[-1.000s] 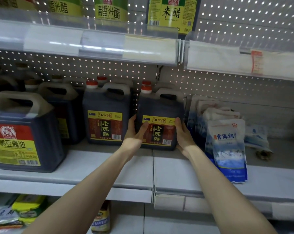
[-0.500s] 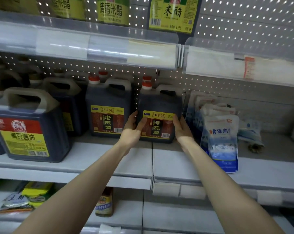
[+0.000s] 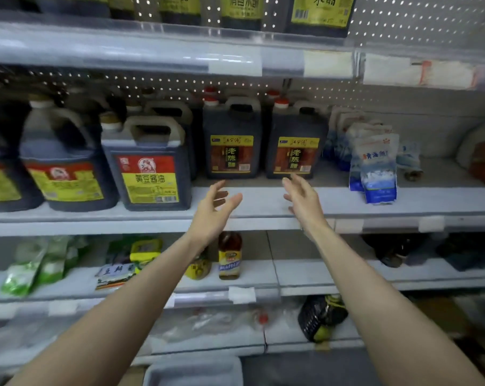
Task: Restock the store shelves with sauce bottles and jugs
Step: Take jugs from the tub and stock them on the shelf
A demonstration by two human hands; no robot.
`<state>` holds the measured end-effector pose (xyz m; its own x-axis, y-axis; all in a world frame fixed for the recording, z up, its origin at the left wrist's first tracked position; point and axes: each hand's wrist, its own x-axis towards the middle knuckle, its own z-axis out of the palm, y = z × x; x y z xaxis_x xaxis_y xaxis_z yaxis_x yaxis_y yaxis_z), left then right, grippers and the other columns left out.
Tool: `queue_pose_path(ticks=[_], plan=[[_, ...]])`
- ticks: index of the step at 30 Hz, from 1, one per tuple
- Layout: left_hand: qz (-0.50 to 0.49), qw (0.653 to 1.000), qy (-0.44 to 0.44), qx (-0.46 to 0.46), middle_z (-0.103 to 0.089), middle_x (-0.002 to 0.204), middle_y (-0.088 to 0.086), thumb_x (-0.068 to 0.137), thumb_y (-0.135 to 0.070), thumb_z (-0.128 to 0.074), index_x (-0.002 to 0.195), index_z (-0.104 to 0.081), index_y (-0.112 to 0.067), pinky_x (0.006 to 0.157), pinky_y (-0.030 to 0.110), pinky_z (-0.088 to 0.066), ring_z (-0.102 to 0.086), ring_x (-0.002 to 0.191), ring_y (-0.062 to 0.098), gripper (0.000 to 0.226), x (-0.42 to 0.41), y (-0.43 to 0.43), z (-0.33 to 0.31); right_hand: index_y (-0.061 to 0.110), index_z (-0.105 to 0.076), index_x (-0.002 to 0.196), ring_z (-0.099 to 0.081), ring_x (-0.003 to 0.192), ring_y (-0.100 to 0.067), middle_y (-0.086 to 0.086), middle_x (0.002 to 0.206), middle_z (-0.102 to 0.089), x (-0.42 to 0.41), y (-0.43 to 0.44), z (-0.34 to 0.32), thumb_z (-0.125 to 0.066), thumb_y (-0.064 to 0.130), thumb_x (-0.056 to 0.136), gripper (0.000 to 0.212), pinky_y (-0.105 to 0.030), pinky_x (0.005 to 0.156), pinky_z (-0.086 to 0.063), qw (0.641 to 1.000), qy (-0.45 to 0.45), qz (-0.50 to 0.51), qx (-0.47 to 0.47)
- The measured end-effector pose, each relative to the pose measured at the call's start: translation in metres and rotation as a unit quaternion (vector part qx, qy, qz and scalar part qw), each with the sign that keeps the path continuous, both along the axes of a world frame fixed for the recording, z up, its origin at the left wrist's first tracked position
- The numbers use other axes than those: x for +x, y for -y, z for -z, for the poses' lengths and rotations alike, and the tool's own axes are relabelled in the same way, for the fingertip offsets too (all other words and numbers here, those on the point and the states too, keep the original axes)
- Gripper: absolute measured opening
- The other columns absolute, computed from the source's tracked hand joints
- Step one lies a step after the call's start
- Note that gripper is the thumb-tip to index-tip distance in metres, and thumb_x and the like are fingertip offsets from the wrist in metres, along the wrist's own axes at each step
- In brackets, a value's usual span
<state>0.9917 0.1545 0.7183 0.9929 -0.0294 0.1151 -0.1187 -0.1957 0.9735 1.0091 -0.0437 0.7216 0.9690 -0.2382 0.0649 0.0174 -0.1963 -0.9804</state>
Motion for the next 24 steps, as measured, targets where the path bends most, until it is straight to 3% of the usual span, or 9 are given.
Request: queue_pose_path(ticks=[3,8,12,17,20,24], plan=[[0.006,0.999,-0.045,0.001,-0.053,0.128,0.001,0.091,-0.037,-0.061,0.143,-0.038,-0.021,0.089,0.027,-0.044,-0.053,0.114,0.014,0.059,-0.035,-0.049,0.021,0.020,-0.049,0.137,-0.056,0.117,-0.018,0.002,0.126,-0.055,-0.037,-0.048,0.022,-0.057,0.037,0.094,0.047,-0.036,0.104,-0.044,0.999,-0.028,-0.008,0.024],[-0.024,0.995,-0.097,0.008,-0.058,0.123,0.005,0.091,-0.034,-0.062,0.139,-0.043,-0.016,0.079,0.017,-0.043,-0.056,0.109,0.014,0.055,-0.076,-0.113,0.073,0.011,-0.054,0.129,-0.062,0.096,-0.010,0.001,0.107,-0.064,-0.080,-0.114,0.065,-0.057,0.021,0.095,0.035,-0.008,0.073,-0.048,0.994,-0.077,-0.043,0.062],[-0.049,0.984,-0.170,-0.018,-0.056,0.123,0.003,0.092,-0.034,-0.060,0.140,-0.042,-0.019,0.071,0.014,-0.043,-0.055,0.110,0.015,0.053,-0.102,-0.153,0.130,0.011,-0.055,0.131,-0.061,0.109,-0.017,-0.003,0.123,-0.063,-0.094,-0.151,0.127,-0.059,0.027,0.094,0.040,-0.017,0.081,-0.047,0.986,-0.140,-0.066,0.059],[-0.093,0.967,-0.237,-0.019,-0.058,0.115,0.006,0.093,-0.025,-0.060,0.136,-0.045,-0.010,0.069,0.010,-0.045,-0.058,0.107,0.020,0.047,-0.125,-0.187,0.218,0.013,-0.059,0.120,-0.063,0.099,-0.015,0.005,0.104,-0.065,-0.110,-0.187,0.218,-0.061,0.024,0.093,0.030,-0.013,0.074,-0.045,0.971,-0.217,-0.084,0.054],[-0.104,0.952,-0.289,-0.013,-0.058,0.117,0.003,0.092,-0.032,-0.059,0.136,-0.045,-0.017,0.065,0.009,-0.047,-0.059,0.104,0.014,0.048,-0.142,-0.204,0.274,0.019,-0.059,0.111,-0.063,0.096,-0.014,0.005,0.102,-0.064,-0.122,-0.204,0.279,-0.060,0.022,0.093,0.018,-0.009,0.068,-0.045,0.960,-0.259,-0.094,0.048],[-0.129,0.933,-0.337,0.000,-0.058,0.101,-0.003,0.096,-0.023,-0.056,0.128,-0.047,-0.015,0.056,0.002,-0.043,-0.055,0.081,-0.001,0.034,-0.162,-0.221,0.350,0.014,-0.057,0.123,-0.061,0.101,-0.016,-0.002,0.111,-0.063,-0.137,-0.221,0.366,-0.060,0.022,0.094,0.030,-0.015,0.076,-0.045,0.938,-0.324,-0.113,0.042]])
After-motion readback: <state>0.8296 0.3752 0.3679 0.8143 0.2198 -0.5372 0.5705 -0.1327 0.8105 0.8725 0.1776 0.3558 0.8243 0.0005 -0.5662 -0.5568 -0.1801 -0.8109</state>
